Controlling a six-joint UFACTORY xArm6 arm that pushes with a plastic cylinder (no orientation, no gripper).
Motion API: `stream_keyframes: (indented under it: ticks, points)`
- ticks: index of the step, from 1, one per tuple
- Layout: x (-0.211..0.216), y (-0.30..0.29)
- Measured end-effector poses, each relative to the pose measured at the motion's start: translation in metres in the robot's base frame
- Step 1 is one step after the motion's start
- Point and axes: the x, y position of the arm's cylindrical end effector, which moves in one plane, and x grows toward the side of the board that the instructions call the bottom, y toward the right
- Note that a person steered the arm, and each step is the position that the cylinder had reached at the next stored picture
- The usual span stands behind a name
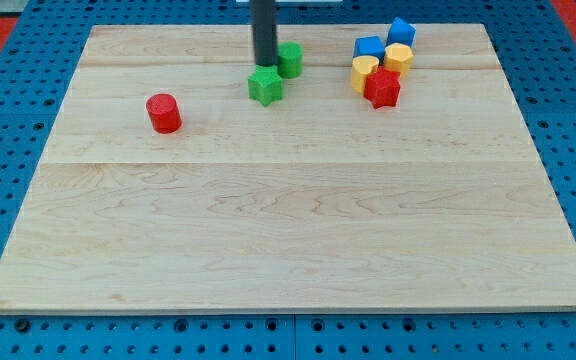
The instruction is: Move the green circle closer to the blue cube
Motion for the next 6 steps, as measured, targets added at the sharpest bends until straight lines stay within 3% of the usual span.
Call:
stream_keyframes:
  ticks: [1,3,4,5,6]
  points:
    - [0.000,0.031]
    - [-0.022,-0.008]
    - [-0.029,0.036]
    - [-0.028,0.041]
    - [-0.011,-0.033]
